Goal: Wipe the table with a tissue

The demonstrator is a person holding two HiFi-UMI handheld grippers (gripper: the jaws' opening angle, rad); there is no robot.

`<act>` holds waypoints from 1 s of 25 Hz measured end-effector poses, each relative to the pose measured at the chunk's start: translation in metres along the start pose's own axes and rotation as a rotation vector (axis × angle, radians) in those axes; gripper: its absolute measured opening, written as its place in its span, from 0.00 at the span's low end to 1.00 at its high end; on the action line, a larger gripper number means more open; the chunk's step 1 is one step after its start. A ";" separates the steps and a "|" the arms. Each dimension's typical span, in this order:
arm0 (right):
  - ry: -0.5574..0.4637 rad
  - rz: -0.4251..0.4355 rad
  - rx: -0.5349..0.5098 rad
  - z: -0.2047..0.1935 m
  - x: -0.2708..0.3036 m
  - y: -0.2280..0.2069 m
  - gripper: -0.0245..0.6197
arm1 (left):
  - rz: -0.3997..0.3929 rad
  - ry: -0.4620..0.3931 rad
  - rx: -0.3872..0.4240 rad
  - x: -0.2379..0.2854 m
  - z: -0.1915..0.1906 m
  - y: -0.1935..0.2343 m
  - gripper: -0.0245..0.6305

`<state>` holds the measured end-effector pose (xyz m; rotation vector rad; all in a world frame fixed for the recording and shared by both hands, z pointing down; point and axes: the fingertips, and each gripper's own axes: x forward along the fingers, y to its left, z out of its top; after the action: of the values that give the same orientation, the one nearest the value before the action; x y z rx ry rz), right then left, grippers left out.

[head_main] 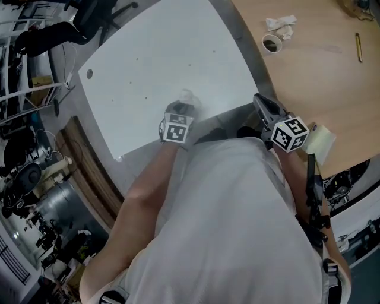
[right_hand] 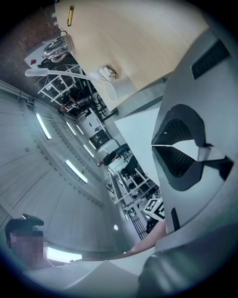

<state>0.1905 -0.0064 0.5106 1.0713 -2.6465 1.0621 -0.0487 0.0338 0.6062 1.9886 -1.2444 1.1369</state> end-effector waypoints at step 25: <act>0.092 0.106 -0.083 -0.015 0.054 0.069 0.07 | 0.092 -0.043 -0.109 -0.069 -0.108 0.093 0.09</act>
<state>0.1032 0.0077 0.5003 0.8541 -2.6738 0.9842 -0.1884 0.1089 0.6018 1.9021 -1.4022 1.0499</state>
